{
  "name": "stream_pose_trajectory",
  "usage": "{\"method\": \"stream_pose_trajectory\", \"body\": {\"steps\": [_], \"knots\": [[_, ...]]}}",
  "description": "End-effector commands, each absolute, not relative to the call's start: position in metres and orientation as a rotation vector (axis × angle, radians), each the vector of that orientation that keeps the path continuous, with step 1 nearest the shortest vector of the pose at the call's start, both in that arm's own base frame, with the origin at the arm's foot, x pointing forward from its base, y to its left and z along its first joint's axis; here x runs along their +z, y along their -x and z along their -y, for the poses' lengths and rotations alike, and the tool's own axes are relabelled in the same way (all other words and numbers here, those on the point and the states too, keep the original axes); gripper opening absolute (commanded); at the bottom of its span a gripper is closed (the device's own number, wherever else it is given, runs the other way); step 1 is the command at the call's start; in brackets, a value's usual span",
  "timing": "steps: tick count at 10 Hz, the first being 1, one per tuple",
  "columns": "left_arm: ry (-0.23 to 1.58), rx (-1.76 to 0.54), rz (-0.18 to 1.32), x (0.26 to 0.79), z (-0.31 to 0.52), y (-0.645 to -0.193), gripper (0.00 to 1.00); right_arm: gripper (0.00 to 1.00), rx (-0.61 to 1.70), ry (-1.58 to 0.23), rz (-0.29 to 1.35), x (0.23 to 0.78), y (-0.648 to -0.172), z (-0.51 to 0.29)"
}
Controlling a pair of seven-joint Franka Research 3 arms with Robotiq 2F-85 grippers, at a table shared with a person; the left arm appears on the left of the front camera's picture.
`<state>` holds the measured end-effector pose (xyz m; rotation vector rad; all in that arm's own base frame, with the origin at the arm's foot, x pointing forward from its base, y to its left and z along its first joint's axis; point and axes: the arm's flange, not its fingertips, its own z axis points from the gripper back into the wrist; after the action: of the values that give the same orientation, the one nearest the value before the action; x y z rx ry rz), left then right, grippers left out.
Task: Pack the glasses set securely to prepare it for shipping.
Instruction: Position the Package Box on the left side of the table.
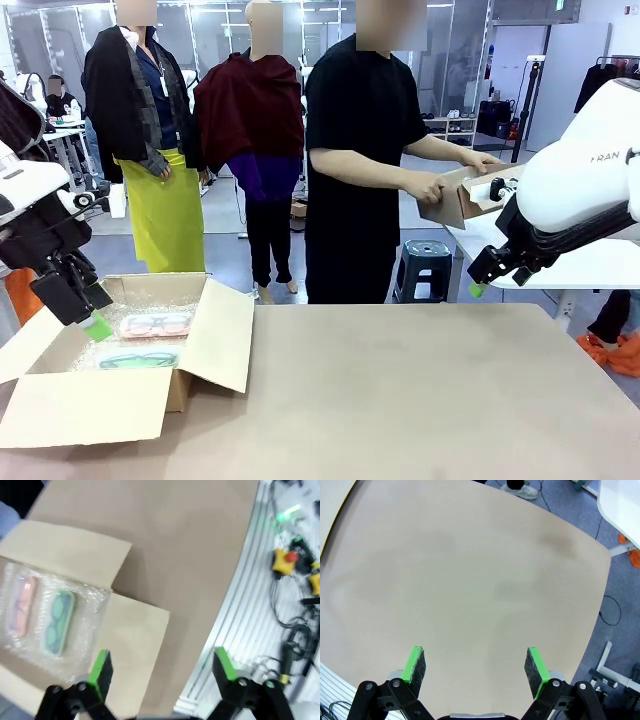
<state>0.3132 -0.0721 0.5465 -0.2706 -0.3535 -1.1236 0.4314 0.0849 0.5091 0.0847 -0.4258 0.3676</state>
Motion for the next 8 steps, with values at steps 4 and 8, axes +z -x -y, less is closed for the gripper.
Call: {"method": "stream_pose_trajectory", "body": {"steps": [4, 8], "knots": [[0.249, -1.142, 0.344, 0.5452, 0.0754, -0.3131, 1.00, 1.00, 0.388, -0.080, 0.433, 0.5098, -0.4322, -0.0835], [0.249, -1.142, 0.344, 0.5452, 0.0754, -0.3131, 1.00, 1.00, 0.388, -0.080, 0.433, 0.5098, -0.4322, -0.0835]]}}
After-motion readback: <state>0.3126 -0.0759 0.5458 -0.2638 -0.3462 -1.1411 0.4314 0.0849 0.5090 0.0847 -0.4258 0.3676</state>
